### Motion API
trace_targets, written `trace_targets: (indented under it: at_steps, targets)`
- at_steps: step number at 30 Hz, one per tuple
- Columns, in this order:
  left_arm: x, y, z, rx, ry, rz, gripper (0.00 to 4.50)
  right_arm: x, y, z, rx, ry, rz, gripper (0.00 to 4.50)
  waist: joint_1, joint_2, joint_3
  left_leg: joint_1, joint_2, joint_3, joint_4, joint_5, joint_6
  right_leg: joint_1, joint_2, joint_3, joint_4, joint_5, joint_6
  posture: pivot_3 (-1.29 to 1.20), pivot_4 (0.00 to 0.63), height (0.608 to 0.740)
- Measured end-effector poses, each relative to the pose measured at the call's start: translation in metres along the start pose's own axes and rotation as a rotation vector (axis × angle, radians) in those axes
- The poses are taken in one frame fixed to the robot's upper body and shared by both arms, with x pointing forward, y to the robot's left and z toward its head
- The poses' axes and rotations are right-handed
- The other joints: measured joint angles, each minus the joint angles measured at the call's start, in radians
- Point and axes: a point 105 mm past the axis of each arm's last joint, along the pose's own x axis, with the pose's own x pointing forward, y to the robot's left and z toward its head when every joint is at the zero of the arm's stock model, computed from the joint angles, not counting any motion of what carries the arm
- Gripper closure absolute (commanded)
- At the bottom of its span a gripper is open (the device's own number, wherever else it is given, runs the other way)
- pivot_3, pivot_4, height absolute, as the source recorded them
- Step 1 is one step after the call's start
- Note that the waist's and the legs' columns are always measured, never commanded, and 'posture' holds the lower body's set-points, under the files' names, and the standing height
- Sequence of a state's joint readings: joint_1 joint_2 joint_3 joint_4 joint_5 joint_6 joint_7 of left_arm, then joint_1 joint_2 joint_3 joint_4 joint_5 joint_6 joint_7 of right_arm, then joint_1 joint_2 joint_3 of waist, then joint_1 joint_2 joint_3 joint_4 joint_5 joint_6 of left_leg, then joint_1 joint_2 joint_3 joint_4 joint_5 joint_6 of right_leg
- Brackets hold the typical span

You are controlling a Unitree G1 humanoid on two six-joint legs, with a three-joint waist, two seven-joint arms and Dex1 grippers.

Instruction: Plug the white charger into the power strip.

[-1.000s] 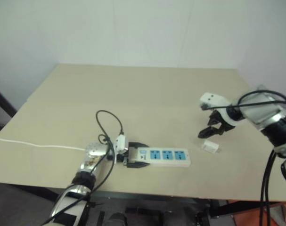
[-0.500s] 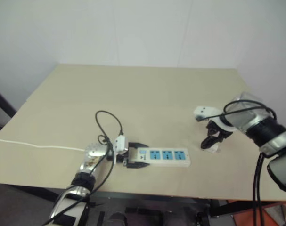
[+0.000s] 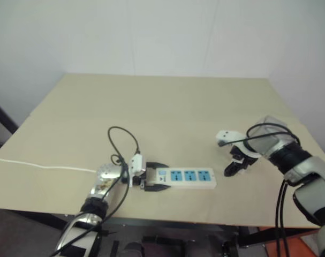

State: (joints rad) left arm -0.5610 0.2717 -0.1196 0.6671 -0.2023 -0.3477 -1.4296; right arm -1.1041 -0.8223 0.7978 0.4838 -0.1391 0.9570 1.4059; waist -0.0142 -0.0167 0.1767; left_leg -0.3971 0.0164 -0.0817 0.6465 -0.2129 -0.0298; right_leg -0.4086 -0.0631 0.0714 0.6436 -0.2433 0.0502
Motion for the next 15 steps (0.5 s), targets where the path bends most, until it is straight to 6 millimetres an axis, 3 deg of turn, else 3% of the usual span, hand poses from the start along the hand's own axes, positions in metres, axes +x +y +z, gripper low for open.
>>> trace_targets:
  at_steps: [8,15]
  targets:
    - [0.0001,0.0000,-0.0001,-0.001,0.001,0.001,1.23,0.0010,-0.0045,-0.0043,-0.023,0.011,-0.027,3.35,0.000,0.000,0.000,0.000,0.000,0.000,0.000,0.000,0.000,0.000,0.000,0.000,0.000,0.000,0.000,0.00,0.150,0.740]
    - [-0.0005,0.0000,-0.0006,-0.003,0.005,0.004,1.23,0.0004,-0.0062,-0.0047,-0.064,-0.035,-0.078,3.38,-0.001,0.000,0.000,0.001,0.000,0.000,0.000,0.000,0.000,0.002,0.000,0.000,0.000,0.000,0.000,0.00,0.150,0.740]
